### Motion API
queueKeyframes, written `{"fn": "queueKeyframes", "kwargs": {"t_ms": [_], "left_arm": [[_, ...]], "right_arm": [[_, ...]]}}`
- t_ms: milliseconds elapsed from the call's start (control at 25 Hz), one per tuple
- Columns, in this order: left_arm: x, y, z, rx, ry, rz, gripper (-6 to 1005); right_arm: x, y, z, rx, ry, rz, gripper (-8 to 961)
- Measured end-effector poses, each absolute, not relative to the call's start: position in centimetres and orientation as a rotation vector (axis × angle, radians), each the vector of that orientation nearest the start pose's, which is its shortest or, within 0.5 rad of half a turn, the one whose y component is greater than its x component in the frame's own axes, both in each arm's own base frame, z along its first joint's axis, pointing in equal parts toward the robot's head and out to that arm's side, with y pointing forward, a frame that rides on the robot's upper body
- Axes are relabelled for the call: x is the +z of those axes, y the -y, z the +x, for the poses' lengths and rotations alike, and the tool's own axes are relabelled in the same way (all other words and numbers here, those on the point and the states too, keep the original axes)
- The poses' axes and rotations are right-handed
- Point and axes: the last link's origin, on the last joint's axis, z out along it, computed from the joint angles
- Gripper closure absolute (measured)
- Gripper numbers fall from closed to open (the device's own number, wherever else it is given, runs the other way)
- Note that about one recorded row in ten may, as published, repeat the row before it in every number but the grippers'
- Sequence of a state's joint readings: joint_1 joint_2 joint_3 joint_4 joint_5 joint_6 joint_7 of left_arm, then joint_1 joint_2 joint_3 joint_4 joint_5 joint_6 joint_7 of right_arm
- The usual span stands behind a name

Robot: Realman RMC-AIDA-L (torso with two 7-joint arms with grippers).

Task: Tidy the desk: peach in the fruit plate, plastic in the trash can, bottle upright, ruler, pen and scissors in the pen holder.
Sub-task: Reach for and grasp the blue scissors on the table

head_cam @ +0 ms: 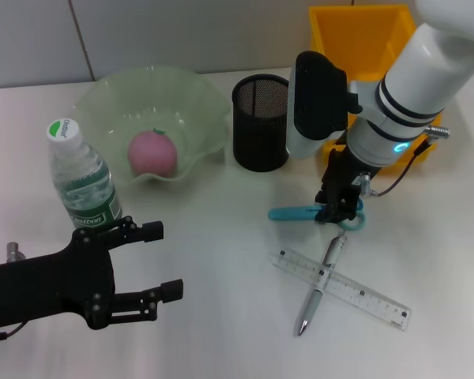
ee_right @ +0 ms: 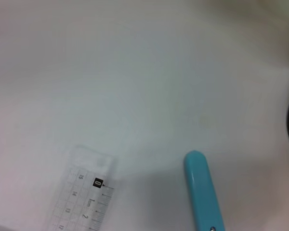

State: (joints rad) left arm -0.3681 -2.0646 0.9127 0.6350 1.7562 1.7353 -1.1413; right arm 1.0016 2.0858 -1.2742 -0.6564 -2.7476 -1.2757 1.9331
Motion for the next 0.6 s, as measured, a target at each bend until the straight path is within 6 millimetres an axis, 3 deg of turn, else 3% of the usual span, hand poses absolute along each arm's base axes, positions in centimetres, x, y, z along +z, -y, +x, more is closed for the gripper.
{"fn": "queueKeyframes", "kwargs": {"t_ms": [600], "left_arm": [[-0.73,-26.93,-26.55,-0.951,0.359,-2.813,138]], "right_arm": [[-5.63,-41.06,18.54,-0.884,-0.125,-2.828,707]]}}
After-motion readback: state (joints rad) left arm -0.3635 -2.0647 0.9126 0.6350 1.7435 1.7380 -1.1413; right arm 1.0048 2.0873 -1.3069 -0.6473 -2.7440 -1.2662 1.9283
